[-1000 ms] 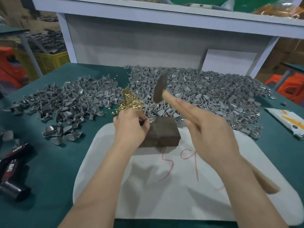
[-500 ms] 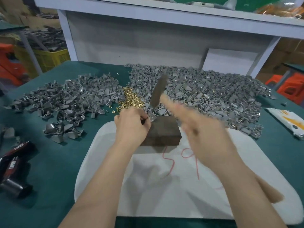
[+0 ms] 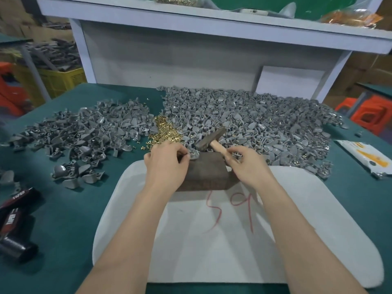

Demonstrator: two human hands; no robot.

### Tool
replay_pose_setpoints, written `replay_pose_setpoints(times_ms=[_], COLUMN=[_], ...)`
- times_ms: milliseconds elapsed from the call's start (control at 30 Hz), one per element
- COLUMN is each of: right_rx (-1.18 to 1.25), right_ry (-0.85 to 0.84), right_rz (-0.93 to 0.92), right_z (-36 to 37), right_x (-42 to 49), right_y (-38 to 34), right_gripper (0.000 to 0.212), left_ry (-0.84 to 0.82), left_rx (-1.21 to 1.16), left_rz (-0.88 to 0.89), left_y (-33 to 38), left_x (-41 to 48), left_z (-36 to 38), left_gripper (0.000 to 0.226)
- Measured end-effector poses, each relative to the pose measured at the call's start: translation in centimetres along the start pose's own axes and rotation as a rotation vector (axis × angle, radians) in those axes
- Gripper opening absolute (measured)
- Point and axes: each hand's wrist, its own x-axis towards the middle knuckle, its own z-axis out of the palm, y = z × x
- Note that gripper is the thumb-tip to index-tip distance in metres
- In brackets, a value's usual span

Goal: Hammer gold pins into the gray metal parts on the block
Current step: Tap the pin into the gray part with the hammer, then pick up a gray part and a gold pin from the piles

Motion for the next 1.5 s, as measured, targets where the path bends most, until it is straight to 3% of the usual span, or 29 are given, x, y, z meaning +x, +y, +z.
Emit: replay_pose_setpoints(times_ms=[67, 167, 300, 333, 400, 467, 500, 567, 600, 767, 833, 900, 1033, 1167, 1367, 1500], right_rx=[-0.090, 0.006, 0.066, 0.097, 0.247, 0.378, 0.323, 0.054, -0.048, -0.121, -0.276, -0.462, -0.533, -0.315, 0.080, 0.207], right_ry=[0.103, 0.289, -0.015, -0.036, 0.076, 0.277, 0.326, 0.262, 0.217, -0.132, -0.270, -0.376, -0.349, -0.235, -0.160, -0.128], right_rz=[-0.039, -0.251, -0.404, -0.391, -0.288, -0.150, -0.078, 0.033, 0.013, -0.558, -0.651, -0.617, -0.578, -0.574, -0.494, -0.431], right_z=[0.1, -0.4, 0.7, 1.0, 0.7, -0.5, -1.0, -1.0, -0.4, 5.3, 7.9, 10.1, 11.9, 9.5, 1.6, 0.2], right_x=[-0.3, -0.6, -0.7, -0.4, 1.2, 3.1, 4.1, 5.1, 5.1, 3.0, 2.8, 2.9, 3.2, 2.7, 1.2, 0.3], right_y=[0.0, -1.5, -4.9, -5.5, -6.3, -6.4, -6.3, -6.7, -7.4, -13.2, -15.5, -17.2, -17.7, -16.6, -12.1, -9.7], right_gripper=[0.027, 0.029, 0.017, 0.012, 0.011, 0.030, 0.047, 0.070, 0.071, 0.041, 0.045, 0.045, 0.024, 0.027, 0.034, 0.034], left_ry=[0.004, 0.017, 0.045, 0.056, 0.103, 0.197, 0.264, 0.399, 0.452, 0.726, 0.802, 0.828, 0.799, 0.711, 0.251, 0.119], left_rx=[-0.011, -0.064, -0.160, -0.188, -0.257, -0.381, -0.452, -0.624, -0.730, -1.141, -1.204, -1.210, -1.186, -1.146, -0.767, -0.729], left_rz=[0.005, 0.021, 0.060, 0.055, 0.011, -0.079, -0.133, -0.243, -0.297, -0.519, -0.574, -0.594, -0.615, -0.589, -0.160, -0.023], left_y=[0.0, 0.2, 0.5, 0.5, 0.4, 0.2, 0.2, -0.1, -0.4, -2.8, -3.5, -3.9, -3.9, -3.5, -1.8, -0.8], left_x=[0.0, -0.1, -0.3, -0.3, -0.1, 0.1, 0.2, 0.5, 0.6, 1.7, 2.1, 2.2, 2.1, 2.0, 1.4, 0.9], left_z=[0.0, 0.0, -0.2, -0.3, -0.6, -0.9, -1.1, -1.6, -1.9, -3.0, -3.1, -3.0, -2.6, -2.4, -1.9, -1.3], left_gripper=[0.011, 0.012, 0.013, 0.015, 0.022, 0.028, 0.028, 0.023, 0.022, 0.024, 0.025, 0.022, 0.020, 0.021, 0.027, 0.020])
